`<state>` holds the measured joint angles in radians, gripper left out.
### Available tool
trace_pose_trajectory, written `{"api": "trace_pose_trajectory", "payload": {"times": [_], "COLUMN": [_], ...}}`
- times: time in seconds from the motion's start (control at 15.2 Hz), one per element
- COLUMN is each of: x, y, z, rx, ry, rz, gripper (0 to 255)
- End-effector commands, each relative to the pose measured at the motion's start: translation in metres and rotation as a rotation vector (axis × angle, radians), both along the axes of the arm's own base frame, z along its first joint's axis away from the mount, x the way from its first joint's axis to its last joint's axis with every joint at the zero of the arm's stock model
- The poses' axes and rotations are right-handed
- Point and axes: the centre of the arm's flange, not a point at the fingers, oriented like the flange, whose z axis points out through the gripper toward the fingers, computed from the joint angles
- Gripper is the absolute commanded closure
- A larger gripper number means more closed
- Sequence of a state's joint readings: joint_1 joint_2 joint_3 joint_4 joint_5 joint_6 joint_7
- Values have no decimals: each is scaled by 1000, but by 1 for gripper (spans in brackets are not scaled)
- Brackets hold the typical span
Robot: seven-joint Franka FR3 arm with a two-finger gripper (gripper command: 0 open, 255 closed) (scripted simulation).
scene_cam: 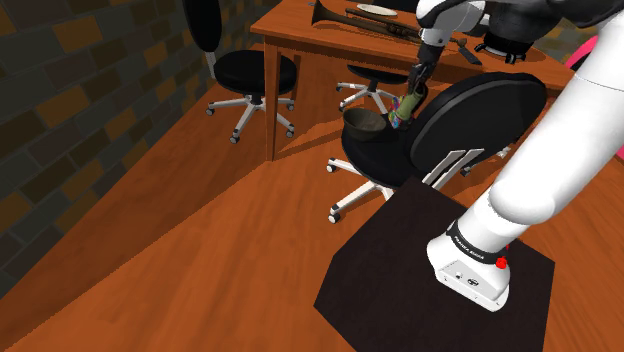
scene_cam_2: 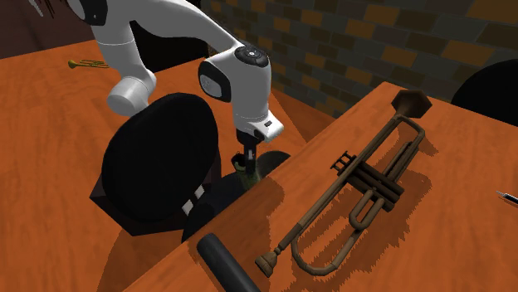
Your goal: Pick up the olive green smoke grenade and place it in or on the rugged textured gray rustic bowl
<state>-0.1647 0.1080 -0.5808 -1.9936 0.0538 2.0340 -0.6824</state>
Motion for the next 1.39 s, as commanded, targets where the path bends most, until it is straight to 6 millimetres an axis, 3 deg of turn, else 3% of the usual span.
{"api": "trace_pose_trajectory", "payload": {"times": [0.0, 0.33, 1.12, 1.32], "x": [0, 0, 128, 137], "y": [1, 1, 84, 89], "z": [11, 35, 79, 71], "rx": [0, 0, 0, 0], "ry": [0, 0, 0, 0], "rz": [0, 0, 0, 0], "gripper": [255, 255, 255, 255]}}
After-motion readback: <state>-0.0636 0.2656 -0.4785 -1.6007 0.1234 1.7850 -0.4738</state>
